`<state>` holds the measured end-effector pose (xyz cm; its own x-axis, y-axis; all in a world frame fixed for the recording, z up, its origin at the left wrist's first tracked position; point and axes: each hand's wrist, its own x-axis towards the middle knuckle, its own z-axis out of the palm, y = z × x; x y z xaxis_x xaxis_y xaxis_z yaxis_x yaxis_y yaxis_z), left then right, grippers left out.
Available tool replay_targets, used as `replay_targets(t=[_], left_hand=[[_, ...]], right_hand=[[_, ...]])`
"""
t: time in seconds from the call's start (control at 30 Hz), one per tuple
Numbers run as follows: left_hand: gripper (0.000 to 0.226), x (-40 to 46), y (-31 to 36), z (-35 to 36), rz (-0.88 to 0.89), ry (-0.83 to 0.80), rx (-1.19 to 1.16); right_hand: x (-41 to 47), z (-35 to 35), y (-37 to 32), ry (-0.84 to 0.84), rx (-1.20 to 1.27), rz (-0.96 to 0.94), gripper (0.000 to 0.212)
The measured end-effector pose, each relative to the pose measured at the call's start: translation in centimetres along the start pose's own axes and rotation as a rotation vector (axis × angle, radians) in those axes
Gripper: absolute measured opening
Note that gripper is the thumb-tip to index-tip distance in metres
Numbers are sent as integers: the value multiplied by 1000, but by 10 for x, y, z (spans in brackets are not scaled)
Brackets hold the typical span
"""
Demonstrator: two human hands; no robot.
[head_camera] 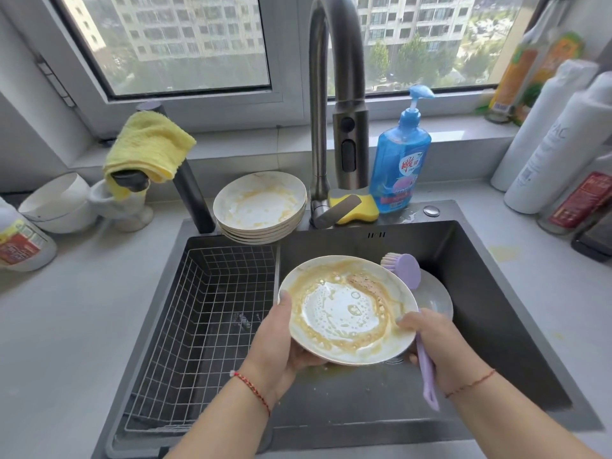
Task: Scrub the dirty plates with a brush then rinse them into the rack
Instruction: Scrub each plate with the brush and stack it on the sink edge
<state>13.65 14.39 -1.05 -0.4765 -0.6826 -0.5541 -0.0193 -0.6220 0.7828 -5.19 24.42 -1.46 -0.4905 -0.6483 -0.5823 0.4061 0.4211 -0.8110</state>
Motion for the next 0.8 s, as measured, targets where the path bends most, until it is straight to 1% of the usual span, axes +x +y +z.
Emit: replay_targets(t=[0.03,0.07,0.1,0.17,0.2,0.23,0.27,0.3,0.33,0.4,0.43,0.47,0.5,0.6,0.7,0.73,0.77,0.8], left_hand=[[55,-1,0,0,15,24,34],[55,-2,-1,0,65,73,124],[58,-1,-1,-2,142,134,312],[64,0,-5,-10,345,330,787],[63,-2,-8,-13,485,384,925],[61,-6,-11,-13,607,366,992],[57,-12,-13,-10,682,297,1020],[52,-16,-16,-7,721,191,1041],[47,-18,-22,-6,728,72,1086],[47,-17,-33,-2,716,-122,1256],[49,-14,-38,1,744,-160,1393],[49,-9,-43,4,798,-161,1533],[48,-6,-48,7,901,-119,1609],[58,-1,-50,17,1120,65,1661],[64,4,-48,19,1294,164,1649],[66,6,-48,18,1318,172,1634],[67,7,-47,19,1307,176,1601],[66,6,-44,20,1248,168,1540]], right_hand=[[0,1,0,31,8,3,7],[0,2,1,53,18,9,7],[0,3,1,68,29,18,8],[-1,4,2,85,41,43,13],[-1,5,3,98,45,57,15],[-1,6,4,115,42,68,15],[-2,7,4,133,34,78,15],[-2,7,6,150,25,85,14],[-2,8,6,160,22,91,13],[-4,9,8,171,21,113,13],[-5,11,8,175,17,126,13],[-7,13,8,171,22,142,15],[-8,15,9,165,32,158,15],[-16,21,9,114,53,171,12],[-24,24,4,79,31,116,11],[-28,24,-1,63,20,90,12],[-31,23,-6,38,4,69,18],[-33,21,-10,11,-13,55,26]])
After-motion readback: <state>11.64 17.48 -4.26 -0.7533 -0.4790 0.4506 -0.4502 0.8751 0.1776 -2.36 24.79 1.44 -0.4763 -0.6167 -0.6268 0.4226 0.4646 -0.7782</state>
